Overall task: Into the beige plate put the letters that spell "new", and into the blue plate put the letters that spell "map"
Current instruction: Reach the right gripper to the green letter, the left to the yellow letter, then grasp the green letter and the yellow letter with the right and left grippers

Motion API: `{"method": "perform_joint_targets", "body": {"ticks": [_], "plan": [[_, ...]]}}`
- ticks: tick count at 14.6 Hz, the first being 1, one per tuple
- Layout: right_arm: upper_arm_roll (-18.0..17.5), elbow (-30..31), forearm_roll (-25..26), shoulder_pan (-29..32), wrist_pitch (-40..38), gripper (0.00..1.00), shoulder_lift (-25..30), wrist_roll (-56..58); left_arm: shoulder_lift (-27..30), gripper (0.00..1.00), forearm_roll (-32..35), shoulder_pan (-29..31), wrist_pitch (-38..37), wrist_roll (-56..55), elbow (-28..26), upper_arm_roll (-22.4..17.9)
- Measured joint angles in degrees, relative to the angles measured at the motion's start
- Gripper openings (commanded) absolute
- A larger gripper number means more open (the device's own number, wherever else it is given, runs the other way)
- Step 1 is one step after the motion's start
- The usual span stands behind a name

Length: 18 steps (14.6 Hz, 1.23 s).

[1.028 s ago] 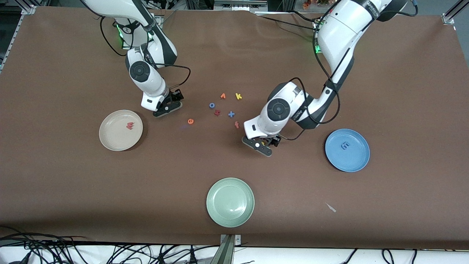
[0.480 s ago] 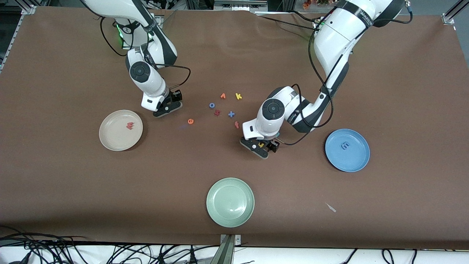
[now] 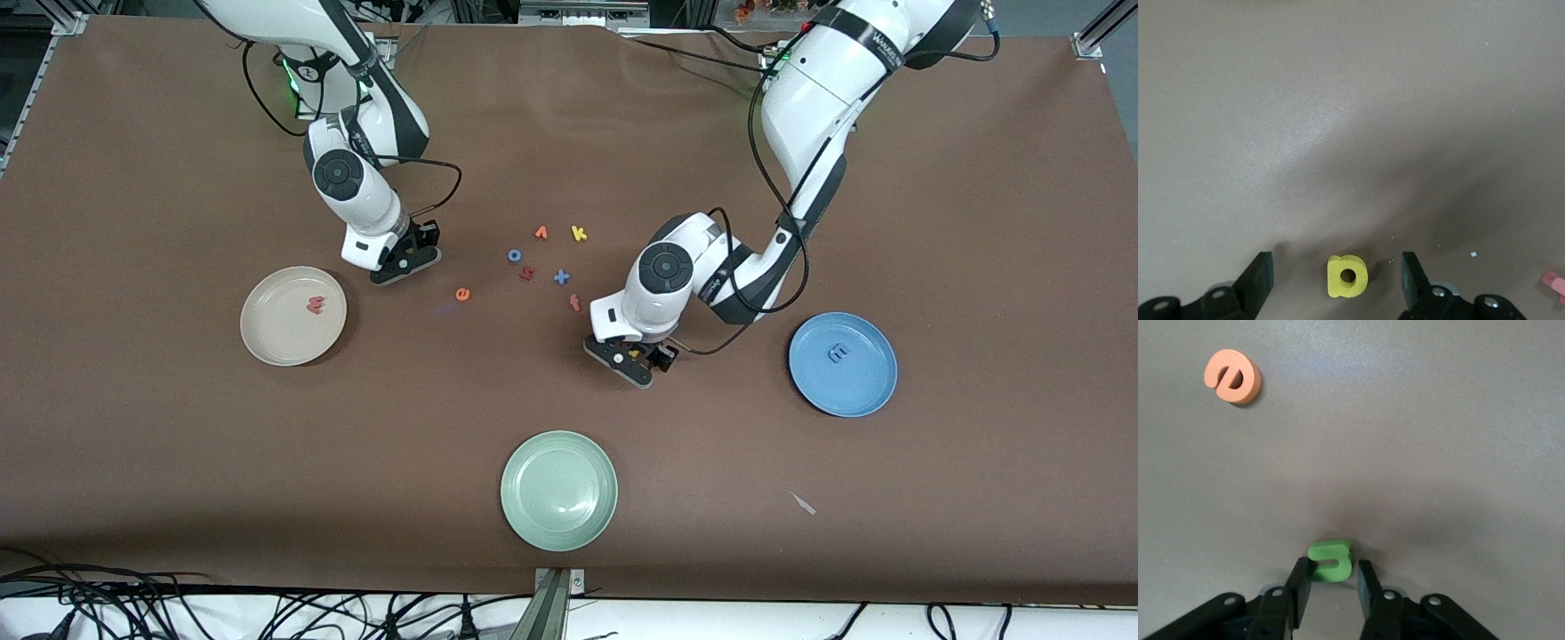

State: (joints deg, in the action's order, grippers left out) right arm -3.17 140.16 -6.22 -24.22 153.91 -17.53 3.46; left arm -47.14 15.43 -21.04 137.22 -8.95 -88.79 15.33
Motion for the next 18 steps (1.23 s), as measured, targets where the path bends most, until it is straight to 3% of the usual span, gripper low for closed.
{"method": "perform_joint_targets", "body": {"ticks": [2,6,9,13,15,18], "plan": [[0.0,0.0,0.0,0.0,0.1,0.29,0.0,0.0,-0.1,0.7,0.0,0.0,0.0,0.0,0.0,0.0],[-0.1,0.0,0.0,0.0,0.2,0.24,0.2,0.3,-0.5,0.47,0.0,0.3,0.0,0.1,-0.1,-0.3],[-0.1,0.0,0.0,0.0,0.2,0.22,0.2,0.3,-0.5,0.19,0.0,1.0,0.0,0.1,0.1,-0.3],[-0.1,-0.5,0.0,0.0,-0.6,0.21,0.3,0.7,-0.4,0.16,0.0,1.4,0.0,0.1,0.1,-0.2],[0.7,-2.9,0.0,0.0,-5.4,0.21,0.8,2.0,-0.4,0.16,0.0,1.4,0.0,0.1,0.1,-0.2],[4.9,-7.7,0.0,0.0,-14.6,0.21,2.8,7.4,-0.4,0.11,0.0,1.6,-0.1,0.1,0.3,-0.2]]}}
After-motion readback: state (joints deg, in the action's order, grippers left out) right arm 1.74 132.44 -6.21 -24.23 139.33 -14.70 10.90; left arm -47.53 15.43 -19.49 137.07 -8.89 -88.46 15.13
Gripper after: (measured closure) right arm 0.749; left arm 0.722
